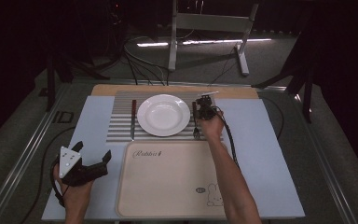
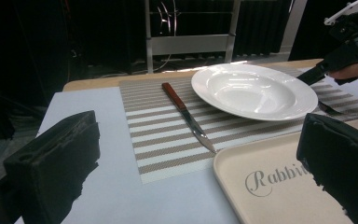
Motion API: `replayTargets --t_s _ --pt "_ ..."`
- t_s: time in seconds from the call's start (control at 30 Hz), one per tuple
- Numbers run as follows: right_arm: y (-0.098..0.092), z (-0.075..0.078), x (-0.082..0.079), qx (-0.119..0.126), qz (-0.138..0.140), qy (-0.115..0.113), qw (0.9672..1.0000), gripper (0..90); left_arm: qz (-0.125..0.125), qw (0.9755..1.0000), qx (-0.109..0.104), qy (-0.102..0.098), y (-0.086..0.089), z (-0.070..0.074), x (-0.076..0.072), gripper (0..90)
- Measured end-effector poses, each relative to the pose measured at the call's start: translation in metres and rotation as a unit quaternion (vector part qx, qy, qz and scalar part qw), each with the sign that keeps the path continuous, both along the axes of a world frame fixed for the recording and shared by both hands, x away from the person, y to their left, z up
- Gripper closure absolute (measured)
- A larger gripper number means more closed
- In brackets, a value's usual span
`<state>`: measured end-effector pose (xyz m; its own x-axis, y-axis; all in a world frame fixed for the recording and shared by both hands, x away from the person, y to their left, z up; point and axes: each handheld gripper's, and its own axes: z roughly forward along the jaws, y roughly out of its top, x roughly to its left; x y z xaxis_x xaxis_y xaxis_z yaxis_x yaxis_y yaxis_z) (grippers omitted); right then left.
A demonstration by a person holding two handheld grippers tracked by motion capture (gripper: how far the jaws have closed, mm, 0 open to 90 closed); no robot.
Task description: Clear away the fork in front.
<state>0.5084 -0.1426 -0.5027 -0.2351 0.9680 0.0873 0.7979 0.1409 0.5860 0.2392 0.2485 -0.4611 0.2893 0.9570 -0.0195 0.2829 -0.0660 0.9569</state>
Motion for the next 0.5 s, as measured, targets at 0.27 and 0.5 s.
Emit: replayTargets --t_s 0.27,0.5 --pt "0.0030 -0.0042 0.0005 0.002 0.006 0.016 0.9998 71.1 -0.001 1.0000 0.004 0.000 -0.0018 0.0000 0.0000 0.1" --pt "-0.0030 -0.0026 -0.0026 -0.022 0.014 0.027 0.9993 77.4 -0.004 1.0000 0.005 0.000 -0.0021 0.0001 0.0003 0.1"
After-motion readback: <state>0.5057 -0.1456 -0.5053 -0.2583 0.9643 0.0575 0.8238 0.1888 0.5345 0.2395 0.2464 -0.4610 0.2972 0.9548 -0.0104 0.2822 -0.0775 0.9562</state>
